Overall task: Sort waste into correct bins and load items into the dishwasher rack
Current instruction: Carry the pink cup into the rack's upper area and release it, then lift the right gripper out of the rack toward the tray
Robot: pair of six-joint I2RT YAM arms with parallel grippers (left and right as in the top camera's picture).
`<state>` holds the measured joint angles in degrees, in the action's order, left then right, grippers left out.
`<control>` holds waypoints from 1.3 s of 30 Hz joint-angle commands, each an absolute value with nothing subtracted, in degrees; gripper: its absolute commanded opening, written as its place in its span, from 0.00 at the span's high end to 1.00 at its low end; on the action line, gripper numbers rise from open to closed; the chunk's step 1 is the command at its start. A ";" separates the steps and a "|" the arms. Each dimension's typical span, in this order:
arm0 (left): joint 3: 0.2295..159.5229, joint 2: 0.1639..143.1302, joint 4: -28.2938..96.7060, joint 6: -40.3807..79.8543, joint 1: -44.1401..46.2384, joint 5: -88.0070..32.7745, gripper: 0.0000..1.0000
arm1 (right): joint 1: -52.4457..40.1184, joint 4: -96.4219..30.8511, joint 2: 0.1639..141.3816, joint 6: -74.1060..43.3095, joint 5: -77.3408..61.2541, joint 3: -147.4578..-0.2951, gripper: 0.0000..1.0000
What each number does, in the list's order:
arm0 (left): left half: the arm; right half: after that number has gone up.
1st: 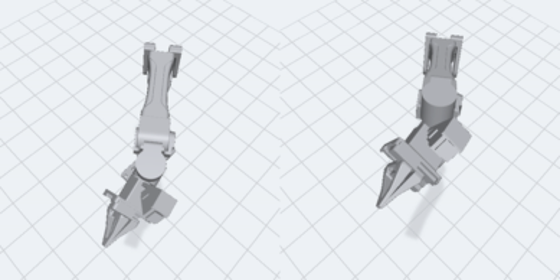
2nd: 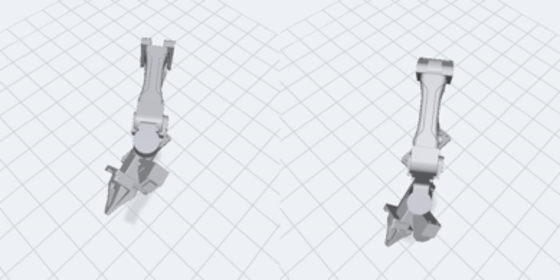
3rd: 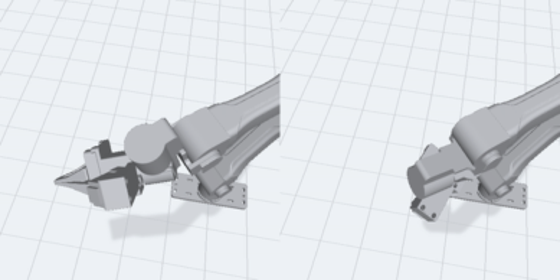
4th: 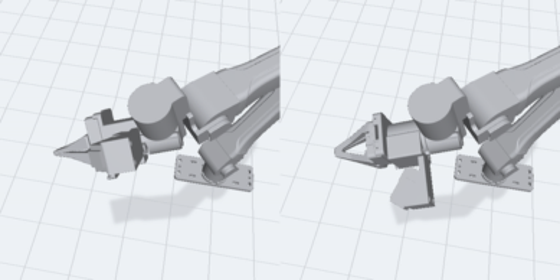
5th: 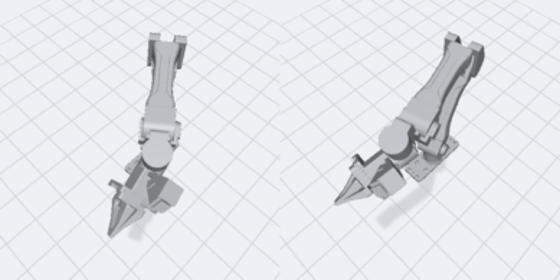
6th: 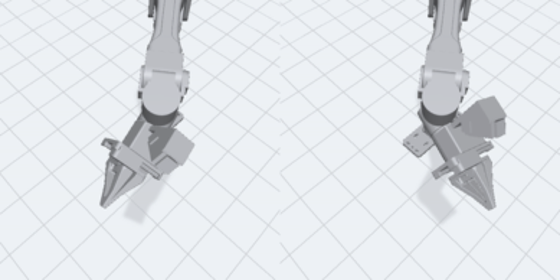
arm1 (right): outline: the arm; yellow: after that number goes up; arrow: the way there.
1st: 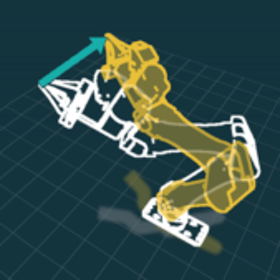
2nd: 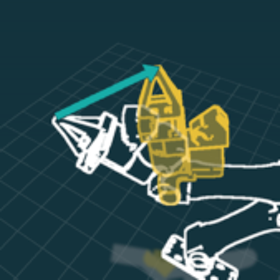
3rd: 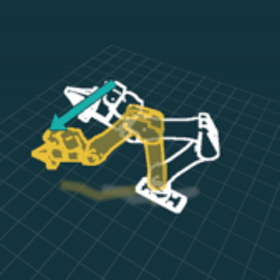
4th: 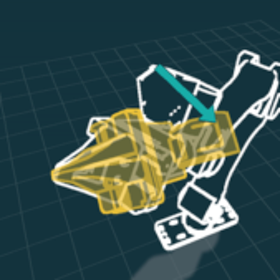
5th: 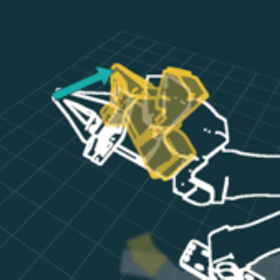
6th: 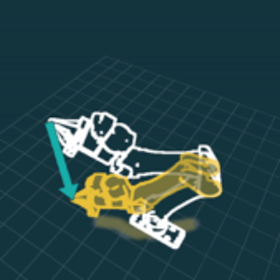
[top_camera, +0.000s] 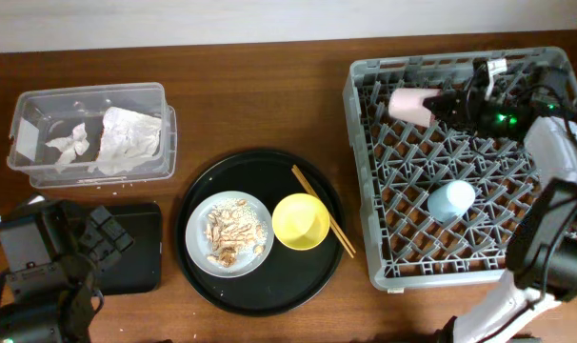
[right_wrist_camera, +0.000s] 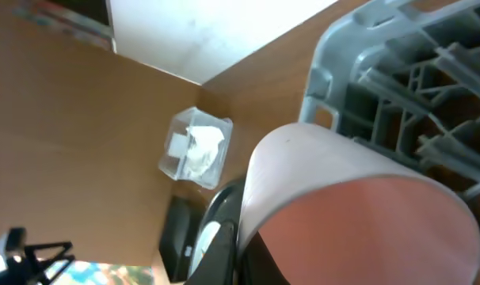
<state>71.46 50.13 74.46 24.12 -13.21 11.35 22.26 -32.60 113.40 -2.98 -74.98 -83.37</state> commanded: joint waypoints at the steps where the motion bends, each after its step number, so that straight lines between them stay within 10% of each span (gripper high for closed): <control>1: 71.68 49.91 74.50 24.82 -13.45 11.38 0.01 | 23.73 -29.69 116.11 -9.34 -78.15 -83.79 0.96; 14: 71.68 49.89 74.50 24.84 -13.45 11.38 0.01 | 26.55 -49.17 116.14 1.80 -69.49 -83.79 0.95; 32: 71.68 49.89 74.50 24.84 -13.45 11.38 0.01 | 30.02 -65.82 97.67 -5.28 -34.85 -86.21 0.65; 36: 71.68 49.89 74.50 24.84 -13.45 11.38 0.01 | 24.99 -61.78 92.77 -5.21 -34.87 -86.21 0.67; 39: 71.68 49.89 74.50 24.84 -13.45 11.38 0.01 | 16.67 -52.77 94.63 -5.23 -32.88 -86.15 0.91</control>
<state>71.46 50.13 74.41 24.12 -13.21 11.38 22.63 -57.56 93.30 -4.97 -35.11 -85.67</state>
